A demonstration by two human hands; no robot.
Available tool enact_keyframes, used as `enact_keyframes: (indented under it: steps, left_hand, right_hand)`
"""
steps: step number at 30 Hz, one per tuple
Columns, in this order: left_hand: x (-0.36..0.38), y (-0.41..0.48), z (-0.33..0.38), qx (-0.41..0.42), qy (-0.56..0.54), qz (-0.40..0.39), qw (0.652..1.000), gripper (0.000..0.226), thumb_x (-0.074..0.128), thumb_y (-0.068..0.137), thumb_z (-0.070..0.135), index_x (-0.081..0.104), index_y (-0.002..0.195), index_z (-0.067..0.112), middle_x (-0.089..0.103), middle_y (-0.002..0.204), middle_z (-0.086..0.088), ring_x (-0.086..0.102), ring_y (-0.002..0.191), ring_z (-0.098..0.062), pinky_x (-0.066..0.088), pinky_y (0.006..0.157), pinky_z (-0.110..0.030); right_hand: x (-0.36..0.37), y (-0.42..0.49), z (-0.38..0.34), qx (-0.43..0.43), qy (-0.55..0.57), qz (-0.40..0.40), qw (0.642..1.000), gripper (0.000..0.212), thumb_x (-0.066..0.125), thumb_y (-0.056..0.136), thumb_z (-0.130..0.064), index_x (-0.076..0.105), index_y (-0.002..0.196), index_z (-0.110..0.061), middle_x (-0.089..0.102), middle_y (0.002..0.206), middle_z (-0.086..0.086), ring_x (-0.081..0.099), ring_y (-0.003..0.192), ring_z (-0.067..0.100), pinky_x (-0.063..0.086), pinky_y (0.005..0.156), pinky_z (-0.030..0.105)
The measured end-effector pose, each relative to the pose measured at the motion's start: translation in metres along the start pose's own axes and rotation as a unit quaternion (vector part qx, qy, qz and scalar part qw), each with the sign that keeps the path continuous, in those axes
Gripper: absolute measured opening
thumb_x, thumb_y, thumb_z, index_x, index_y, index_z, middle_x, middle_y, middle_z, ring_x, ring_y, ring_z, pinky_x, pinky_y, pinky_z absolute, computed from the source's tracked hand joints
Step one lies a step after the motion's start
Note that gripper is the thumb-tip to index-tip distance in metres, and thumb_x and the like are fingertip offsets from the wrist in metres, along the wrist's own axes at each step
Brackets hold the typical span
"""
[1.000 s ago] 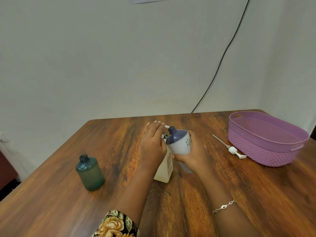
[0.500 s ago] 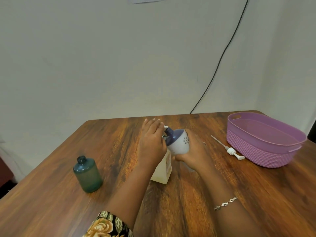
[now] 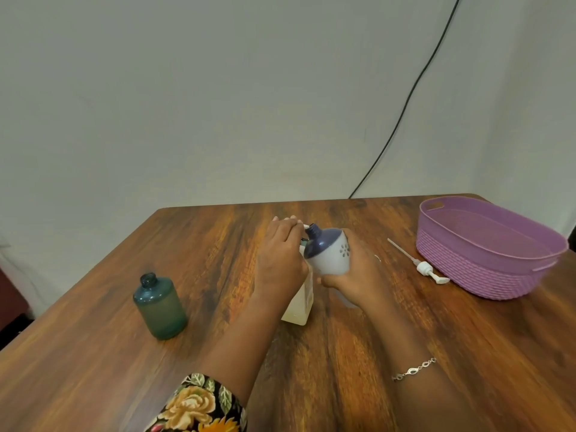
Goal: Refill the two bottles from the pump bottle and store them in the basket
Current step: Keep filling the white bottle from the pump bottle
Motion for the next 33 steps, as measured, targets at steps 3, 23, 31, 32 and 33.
enact_keyframes:
  steps: [3,23,31,32,33]
  left_hand:
    - [-0.004,0.004,0.002,-0.007,-0.001,-0.015,1.0,0.052,0.074,0.056,-0.013,0.064,0.107,-0.005,0.065,0.109,-0.018,0.062,0.105,-0.032,0.033,0.1,-0.043]
    - [-0.002,0.001,0.001,-0.04,-0.046,0.002,0.998,0.05,0.069,0.059,-0.016,0.064,0.108,-0.003,0.065,0.11,-0.015,0.061,0.107,-0.029,0.033,0.103,-0.042]
    - [-0.001,-0.004,0.001,-0.049,-0.057,0.005,0.997,0.049,0.065,0.059,-0.019,0.065,0.106,-0.003,0.066,0.107,-0.014,0.062,0.104,-0.029,0.032,0.104,-0.042]
    - [-0.003,-0.003,0.002,-0.052,-0.061,0.007,0.997,0.048,0.065,0.06,-0.018,0.065,0.105,-0.002,0.066,0.107,-0.013,0.062,0.105,-0.029,0.032,0.103,-0.041]
    - [-0.004,0.0,0.002,-0.059,-0.066,0.012,0.996,0.045,0.066,0.061,-0.017,0.066,0.104,-0.002,0.067,0.107,-0.013,0.062,0.104,-0.028,0.032,0.103,-0.039]
  right_hand:
    - [-0.002,0.002,-0.005,-0.006,-0.017,-0.007,1.0,0.086,0.082,0.06,-0.025,0.036,0.132,-0.025,0.049,0.126,0.002,0.048,0.111,0.021,0.046,0.084,0.037]
    - [0.0,0.004,-0.007,-0.008,-0.026,0.004,1.0,0.084,0.082,0.058,-0.026,0.039,0.13,-0.024,0.052,0.122,0.002,0.051,0.107,0.021,0.046,0.08,0.035]
    - [0.0,0.007,-0.005,-0.006,-0.039,0.006,0.999,0.089,0.083,0.057,-0.026,0.036,0.133,-0.024,0.05,0.123,0.003,0.049,0.109,0.022,0.047,0.085,0.042]
    - [0.0,0.006,-0.005,-0.007,-0.039,0.005,0.999,0.088,0.083,0.057,-0.026,0.036,0.132,-0.025,0.05,0.123,0.003,0.049,0.109,0.022,0.047,0.085,0.042]
    - [-0.001,0.006,-0.006,-0.009,-0.038,0.003,0.999,0.087,0.082,0.058,-0.026,0.036,0.132,-0.025,0.05,0.122,0.003,0.049,0.108,0.022,0.047,0.084,0.041]
Point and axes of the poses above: each hand's wrist, its own y-axis towards the middle knuckle, its own x-axis out of the palm, z = x × y, the point moved 4 cm from there along y, towards the middle knuckle
